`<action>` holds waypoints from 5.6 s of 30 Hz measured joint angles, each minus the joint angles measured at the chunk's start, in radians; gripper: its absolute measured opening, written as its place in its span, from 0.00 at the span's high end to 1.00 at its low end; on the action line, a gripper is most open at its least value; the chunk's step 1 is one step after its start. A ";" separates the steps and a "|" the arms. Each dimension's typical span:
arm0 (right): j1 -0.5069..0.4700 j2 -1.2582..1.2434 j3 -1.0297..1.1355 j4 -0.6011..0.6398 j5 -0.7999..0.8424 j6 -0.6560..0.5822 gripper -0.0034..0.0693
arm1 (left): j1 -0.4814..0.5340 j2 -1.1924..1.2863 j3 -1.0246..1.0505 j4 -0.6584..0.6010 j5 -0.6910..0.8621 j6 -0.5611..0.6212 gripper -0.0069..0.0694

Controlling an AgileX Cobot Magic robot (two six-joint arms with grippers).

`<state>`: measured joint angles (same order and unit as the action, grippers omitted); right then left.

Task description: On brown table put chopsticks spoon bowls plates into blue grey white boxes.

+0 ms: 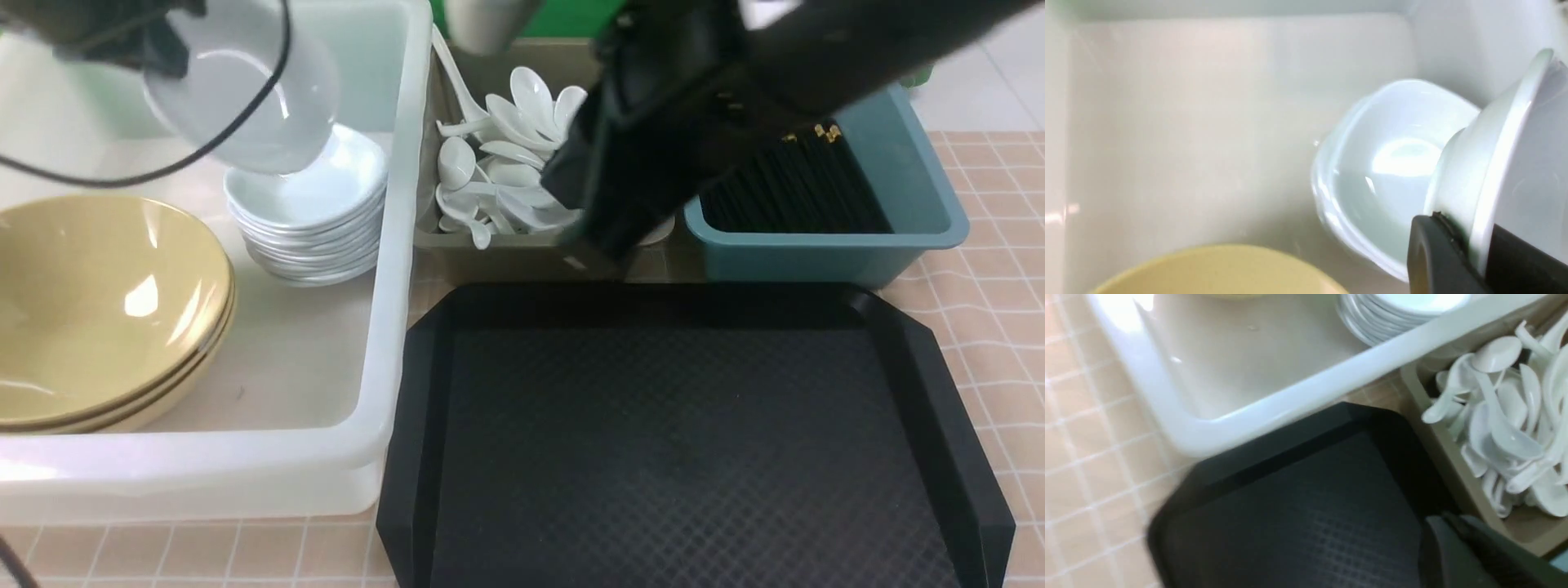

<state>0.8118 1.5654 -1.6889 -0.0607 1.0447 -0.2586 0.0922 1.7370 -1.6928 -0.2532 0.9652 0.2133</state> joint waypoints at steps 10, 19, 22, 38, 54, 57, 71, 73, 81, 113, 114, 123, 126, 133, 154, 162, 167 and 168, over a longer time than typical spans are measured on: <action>-0.010 0.047 -0.014 -0.091 0.014 -0.004 0.89 | -0.002 0.213 0.010 -0.172 -0.105 0.189 0.80; -0.064 0.047 -0.014 -0.105 0.045 -0.001 0.89 | -0.004 0.221 -0.001 -0.101 -0.094 0.233 0.30; -0.070 0.047 -0.014 -0.106 0.058 0.001 0.89 | -0.006 0.201 -0.024 -0.080 -0.061 0.214 0.20; -0.073 -0.324 0.198 -0.112 0.005 0.133 0.89 | -0.019 -0.383 -0.071 0.051 0.263 0.041 0.71; -0.073 -0.905 0.912 -0.112 -0.707 0.211 0.89 | -0.019 -1.229 1.033 0.063 -0.118 0.048 0.91; -0.073 -0.963 0.966 -0.112 -0.779 0.212 0.89 | -0.019 -1.344 1.142 0.063 -0.160 0.063 0.91; -0.073 -0.979 0.989 -0.112 -0.718 0.222 0.89 | -0.019 -1.575 1.321 0.063 -0.360 0.130 0.91; -0.073 -0.979 0.988 -0.112 -0.717 0.222 0.89 | -0.019 -1.575 1.334 0.063 -0.360 0.130 0.91; -0.073 -0.979 0.992 -0.112 -0.715 0.222 0.89 | -0.019 -1.575 1.371 0.063 -0.343 0.130 0.91; -0.869 -1.577 1.717 -0.083 -0.738 0.417 0.90 | -0.019 -1.575 1.374 0.063 -0.342 0.131 0.91; -0.869 -1.577 1.717 -0.083 -0.737 0.417 0.90 | -0.019 -1.575 1.374 0.063 -0.342 0.131 0.91; -0.869 -1.577 1.717 -0.083 -0.734 0.419 0.90 | -0.019 -1.575 1.374 0.063 -0.342 0.134 0.91; -0.869 -1.577 1.717 -0.083 -0.734 0.419 0.90 | -0.019 -1.575 1.374 0.063 -0.342 0.133 0.91; -0.869 -1.577 1.717 -0.083 -0.734 0.419 0.90 | -0.019 -1.575 1.374 0.063 -0.342 0.133 0.91; -0.869 -1.577 1.716 -0.083 -0.732 0.419 0.89 | -0.072 -1.741 1.656 0.156 -0.693 0.005 0.91; -0.869 -1.577 1.716 -0.083 -0.732 0.419 0.89 | -0.072 -1.748 1.719 0.189 -0.701 -0.394 0.91; -0.869 -1.577 1.716 -0.083 -0.732 0.419 0.89 | -0.072 -1.748 1.719 0.201 -0.657 -0.427 0.91; -0.869 -1.577 1.716 -0.083 -0.732 0.419 0.89 | -0.072 -1.748 1.719 0.201 -0.657 -0.412 0.91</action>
<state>-0.0571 -0.0118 0.0271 -0.1433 0.3131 0.1609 0.0205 -0.0109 0.0259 -0.0524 0.3079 -0.1984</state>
